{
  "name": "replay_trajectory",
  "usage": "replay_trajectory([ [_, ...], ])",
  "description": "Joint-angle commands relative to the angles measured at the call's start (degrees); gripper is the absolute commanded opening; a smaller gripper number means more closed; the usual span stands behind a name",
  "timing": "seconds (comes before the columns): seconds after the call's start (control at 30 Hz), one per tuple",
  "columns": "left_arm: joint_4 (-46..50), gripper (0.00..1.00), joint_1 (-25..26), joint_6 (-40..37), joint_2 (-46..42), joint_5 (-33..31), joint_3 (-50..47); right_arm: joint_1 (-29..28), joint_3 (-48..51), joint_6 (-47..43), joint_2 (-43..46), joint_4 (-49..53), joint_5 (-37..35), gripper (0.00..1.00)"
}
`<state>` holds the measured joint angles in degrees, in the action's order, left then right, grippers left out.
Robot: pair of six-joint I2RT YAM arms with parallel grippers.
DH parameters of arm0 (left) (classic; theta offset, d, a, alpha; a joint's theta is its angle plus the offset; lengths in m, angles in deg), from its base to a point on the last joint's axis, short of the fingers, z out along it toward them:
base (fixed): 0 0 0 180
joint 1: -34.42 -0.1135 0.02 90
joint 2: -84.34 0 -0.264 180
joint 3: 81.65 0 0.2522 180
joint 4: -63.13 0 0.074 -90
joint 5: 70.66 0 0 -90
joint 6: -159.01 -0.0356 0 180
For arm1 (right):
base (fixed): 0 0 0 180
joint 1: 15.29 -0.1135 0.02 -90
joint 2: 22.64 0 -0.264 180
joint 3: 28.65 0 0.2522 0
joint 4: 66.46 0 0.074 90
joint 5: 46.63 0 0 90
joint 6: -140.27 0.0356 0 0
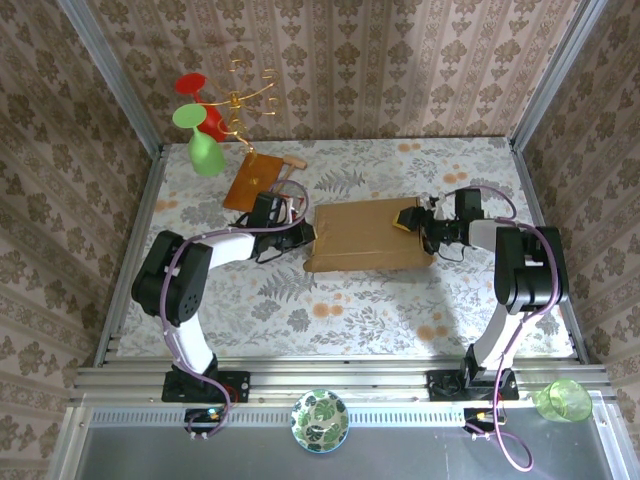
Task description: Fold the paper box
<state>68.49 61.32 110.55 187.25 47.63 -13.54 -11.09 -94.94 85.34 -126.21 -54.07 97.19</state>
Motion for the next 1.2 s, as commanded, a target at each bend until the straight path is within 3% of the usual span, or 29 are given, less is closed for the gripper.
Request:
replay_trajectory([
  [0.0, 5.7, 0.05, -0.4, 0.0, 1.0, -3.2, -1.8, -1.0, -0.5, 3.9, -0.9, -2.8, 3.2, 0.81],
  [0.17, 4.2, 0.26, -2.6, 3.2, -3.6, -2.2, 0.2, -1.0, -1.1, 9.6, -2.0, -2.5, 4.0, 0.68],
  [0.33, 0.8, 0.35, -3.5, 5.8, -8.3, -1.0, 1.1, -0.7, -1.5, 16.7, -1.6, -2.2, 4.6, 0.6],
  [0.43, -1.4, 0.39, -4.2, 4.0, -11.8, -1.4, 0.5, -0.4, -2.2, 22.2, -0.9, -1.4, 5.1, 0.57],
  [0.53, -3.9, 0.46, -4.5, -1.9, -16.5, -3.3, -1.2, -0.1, -5.0, 25.1, -1.3, 7.0, 5.7, 0.56],
  [0.7, -3.4, 0.47, -4.6, -18.6, -23.6, -1.0, -3.3, 0.5, -11.4, 23.4, -3.7, 28.8, 8.3, 0.54],
  [0.83, 3.0, 0.5, -3.9, -38.0, -29.6, 5.9, -4.7, 1.6, -12.1, 24.9, -1.6, 34.8, 7.9, 0.53],
  [1.0, 13.5, 0.7, -1.1, -64.8, -36.8, 11.8, -6.5, 3.5, -13.7, 23.9, -1.1, 40.0, 7.9, 0.51],
  [1.07, 14.2, 0.82, 2.2, -76.1, -39.2, 9.1, -8.9, 3.9, -15.9, 20.9, -2.2, 44.3, 7.9, 0.51],
  [1.17, 14.1, 0.88, 2.8, -82.2, -39.2, 4.9, -10.3, 4.0, -17.9, 18.5, -3.3, 47.5, 8.0, 0.51],
])
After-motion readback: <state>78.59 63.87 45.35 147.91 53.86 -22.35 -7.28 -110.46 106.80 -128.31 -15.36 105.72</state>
